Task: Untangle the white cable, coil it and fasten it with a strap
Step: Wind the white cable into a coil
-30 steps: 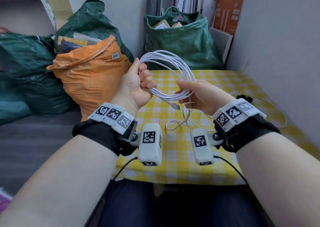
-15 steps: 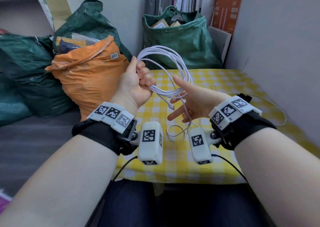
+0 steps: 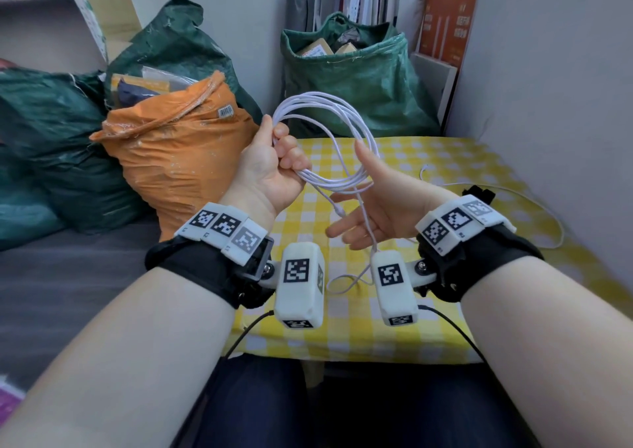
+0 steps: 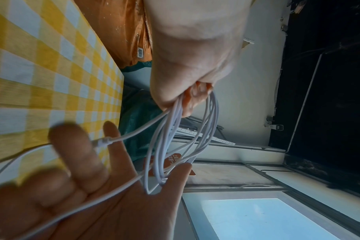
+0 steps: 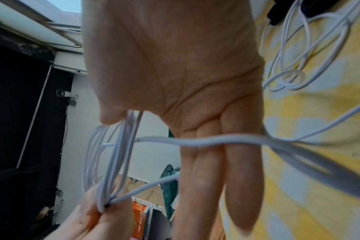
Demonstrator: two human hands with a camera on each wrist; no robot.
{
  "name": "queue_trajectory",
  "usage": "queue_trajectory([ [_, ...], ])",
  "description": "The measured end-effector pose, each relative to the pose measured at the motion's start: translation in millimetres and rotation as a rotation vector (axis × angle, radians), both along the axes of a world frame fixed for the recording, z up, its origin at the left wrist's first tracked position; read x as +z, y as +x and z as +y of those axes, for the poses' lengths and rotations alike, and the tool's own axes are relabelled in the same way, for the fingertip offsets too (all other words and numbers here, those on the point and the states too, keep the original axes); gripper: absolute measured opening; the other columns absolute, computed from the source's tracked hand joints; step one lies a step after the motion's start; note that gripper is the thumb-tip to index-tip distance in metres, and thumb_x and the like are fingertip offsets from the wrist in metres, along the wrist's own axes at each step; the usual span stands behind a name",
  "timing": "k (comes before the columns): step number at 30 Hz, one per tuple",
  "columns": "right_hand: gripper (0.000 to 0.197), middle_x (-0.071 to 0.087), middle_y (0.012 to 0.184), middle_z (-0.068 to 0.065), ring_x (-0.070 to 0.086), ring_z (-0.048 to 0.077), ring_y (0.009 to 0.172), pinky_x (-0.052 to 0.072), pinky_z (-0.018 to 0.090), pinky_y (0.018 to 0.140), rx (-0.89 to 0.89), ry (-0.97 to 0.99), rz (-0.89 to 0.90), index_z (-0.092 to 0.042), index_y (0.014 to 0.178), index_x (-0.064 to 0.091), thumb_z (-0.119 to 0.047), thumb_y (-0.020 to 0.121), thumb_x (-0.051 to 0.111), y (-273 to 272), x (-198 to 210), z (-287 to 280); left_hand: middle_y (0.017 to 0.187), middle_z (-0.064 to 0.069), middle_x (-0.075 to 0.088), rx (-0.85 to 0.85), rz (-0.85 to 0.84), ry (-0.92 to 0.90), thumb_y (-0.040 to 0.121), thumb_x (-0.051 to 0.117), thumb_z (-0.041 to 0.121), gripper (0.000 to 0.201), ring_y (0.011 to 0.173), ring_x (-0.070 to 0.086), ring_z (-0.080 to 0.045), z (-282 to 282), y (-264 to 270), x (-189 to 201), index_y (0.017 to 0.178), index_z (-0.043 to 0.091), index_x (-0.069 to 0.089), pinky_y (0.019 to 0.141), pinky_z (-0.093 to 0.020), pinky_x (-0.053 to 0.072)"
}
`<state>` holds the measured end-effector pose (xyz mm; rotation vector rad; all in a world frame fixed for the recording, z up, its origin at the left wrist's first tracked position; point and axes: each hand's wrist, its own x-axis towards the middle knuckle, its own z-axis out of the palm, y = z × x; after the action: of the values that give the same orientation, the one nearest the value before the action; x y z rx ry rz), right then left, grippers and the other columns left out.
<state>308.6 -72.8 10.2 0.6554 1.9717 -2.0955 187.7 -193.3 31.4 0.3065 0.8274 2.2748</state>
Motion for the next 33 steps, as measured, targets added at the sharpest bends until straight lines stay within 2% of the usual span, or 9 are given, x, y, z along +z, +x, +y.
queue_trajectory([
  [3,0.080,0.069,0.105,0.018,0.070,0.028,0.077,0.058,0.034,0.066,-0.084,-0.156,0.121,-0.014,0.120,0.051,-0.079,0.078,0.035,-4,1,-1,0.038,0.007,0.023,-0.003,0.007,0.004,0.101,0.031,0.042,0.046,0.030,0.021,-0.008,0,2,2,0.062,0.018,0.037,0.034,-0.018,0.025],
  [6,0.044,0.066,0.094,0.010,0.067,0.024,0.075,0.058,0.032,0.068,-0.342,-0.279,0.318,-0.014,0.107,0.054,-0.052,0.086,0.059,-7,4,1,0.038,0.007,0.023,0.006,0.007,-0.033,0.101,0.031,0.041,0.046,0.031,0.020,-0.008,0,3,-2,0.062,0.018,0.037,0.034,-0.018,0.024],
  [11,0.009,0.067,0.087,0.006,0.064,0.014,0.065,0.054,0.020,0.058,-0.452,-0.332,0.427,-0.013,0.091,0.061,-0.021,0.089,0.064,-9,13,-2,0.039,0.007,0.023,0.012,-0.014,-0.081,0.101,0.032,0.042,0.048,0.031,0.021,-0.009,2,3,-10,0.061,0.017,0.039,0.035,-0.019,0.024],
  [15,0.009,0.068,0.091,0.007,0.063,0.006,0.054,0.049,0.014,0.052,-0.384,-0.291,0.362,-0.011,0.092,0.057,-0.011,0.087,0.064,-9,11,-6,0.038,0.006,0.023,-0.016,-0.003,-0.123,0.101,0.032,0.041,0.047,0.029,0.020,-0.009,3,5,-11,0.062,0.017,0.039,0.033,-0.017,0.025],
  [18,0.006,0.065,0.069,-0.002,0.054,0.004,0.045,0.046,0.017,0.052,-0.305,-0.245,0.318,-0.017,0.091,0.058,-0.012,0.090,0.060,-8,11,-6,0.038,0.006,0.022,-0.023,0.003,-0.154,0.102,0.031,0.041,0.047,0.029,0.020,-0.009,2,4,-13,0.062,0.016,0.038,0.034,-0.018,0.026],
  [21,0.013,0.046,0.048,-0.007,0.041,0.006,0.040,0.048,0.023,0.059,-0.319,-0.285,0.358,-0.017,0.085,0.057,-0.017,0.096,0.050,-10,12,-6,0.039,0.006,0.022,-0.049,0.004,-0.176,0.102,0.031,0.042,0.047,0.030,0.022,-0.010,0,4,-17,0.062,0.017,0.037,0.037,-0.017,0.029],
  [23,0.018,0.034,0.042,-0.007,0.031,0.007,0.035,0.043,0.019,0.047,-0.372,-0.325,0.401,-0.013,0.083,0.053,-0.014,0.099,0.045,-12,13,-6,0.039,0.006,0.024,-0.111,0.020,-0.193,0.102,0.029,0.043,0.047,0.032,0.026,-0.010,-2,5,-19,0.062,0.018,0.036,0.043,-0.020,0.034],
  [27,0.018,0.026,0.041,-0.008,0.022,0.005,0.032,0.025,0.014,0.035,-0.402,-0.309,0.401,-0.011,0.082,0.048,-0.011,0.099,0.043,-11,14,-4,0.044,0.005,0.032,-0.279,0.111,-0.273,0.100,0.028,0.047,0.048,0.042,0.036,-0.012,-11,3,-20,0.062,0.019,0.036,0.059,-0.026,0.043],
  [33,0.018,0.025,0.046,-0.008,0.021,0.005,0.037,0.022,0.015,0.037,-0.260,-0.100,0.347,-0.010,0.080,0.050,-0.010,0.098,0.047,-6,18,-1,0.046,0.005,0.039,-0.408,0.362,-0.510,0.098,0.034,0.047,0.046,0.040,0.038,-0.010,-17,-12,-1,0.074,0.013,0.051,0.058,-0.025,0.047],
])
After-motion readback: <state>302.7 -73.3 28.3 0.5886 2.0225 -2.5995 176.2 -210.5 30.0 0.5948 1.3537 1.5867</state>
